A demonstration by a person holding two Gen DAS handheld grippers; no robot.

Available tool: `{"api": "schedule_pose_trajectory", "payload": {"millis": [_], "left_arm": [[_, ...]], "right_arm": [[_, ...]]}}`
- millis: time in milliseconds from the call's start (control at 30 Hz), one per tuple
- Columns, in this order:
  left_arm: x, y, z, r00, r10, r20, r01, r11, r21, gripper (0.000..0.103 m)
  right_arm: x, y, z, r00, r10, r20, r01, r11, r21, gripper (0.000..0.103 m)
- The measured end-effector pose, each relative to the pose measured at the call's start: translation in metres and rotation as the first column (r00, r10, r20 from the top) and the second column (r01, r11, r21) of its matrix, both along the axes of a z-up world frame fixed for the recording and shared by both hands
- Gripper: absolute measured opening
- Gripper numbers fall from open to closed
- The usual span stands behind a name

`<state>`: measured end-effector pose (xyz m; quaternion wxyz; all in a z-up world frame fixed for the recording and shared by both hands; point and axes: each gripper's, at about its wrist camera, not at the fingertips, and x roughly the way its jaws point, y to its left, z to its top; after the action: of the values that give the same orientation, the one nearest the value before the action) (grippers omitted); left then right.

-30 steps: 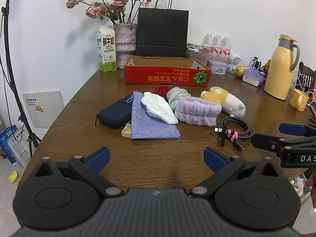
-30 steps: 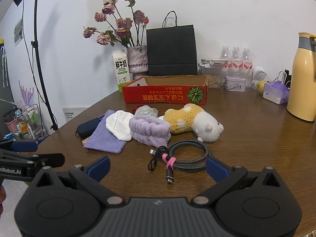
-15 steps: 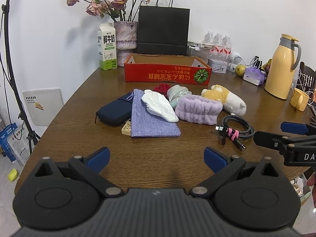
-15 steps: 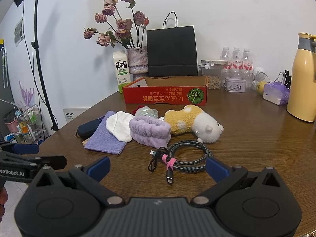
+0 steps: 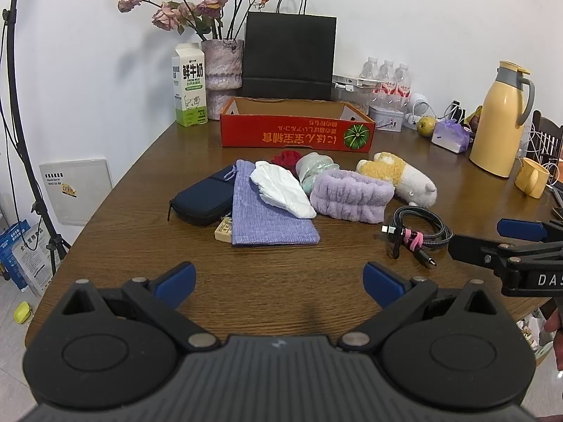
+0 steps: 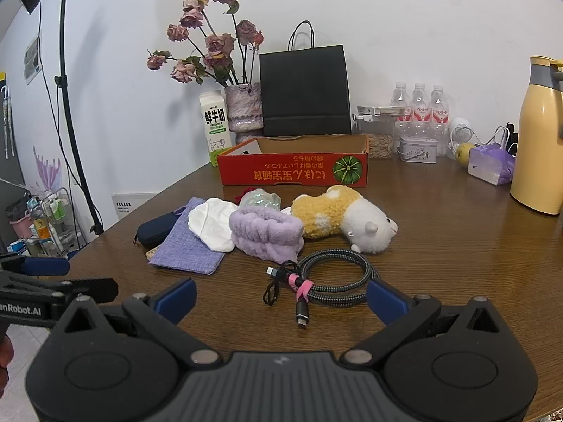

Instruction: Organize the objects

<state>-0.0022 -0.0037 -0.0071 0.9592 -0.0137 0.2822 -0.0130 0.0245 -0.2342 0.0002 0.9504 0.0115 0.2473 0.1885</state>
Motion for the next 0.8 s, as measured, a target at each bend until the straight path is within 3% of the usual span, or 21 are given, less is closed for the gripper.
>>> {"api": "schedule_pose_trajectory", "payload": {"millis": [800], "left_arm": [[-0.0006,-0.0013,0.0,1.0,0.0,0.004,0.0,1.0,0.0,0.103]], "right_arm": [[-0.0006,0.0006,-0.0023,1.0,-0.003,0.003,0.003,1.0,0.001,0.103]]}}
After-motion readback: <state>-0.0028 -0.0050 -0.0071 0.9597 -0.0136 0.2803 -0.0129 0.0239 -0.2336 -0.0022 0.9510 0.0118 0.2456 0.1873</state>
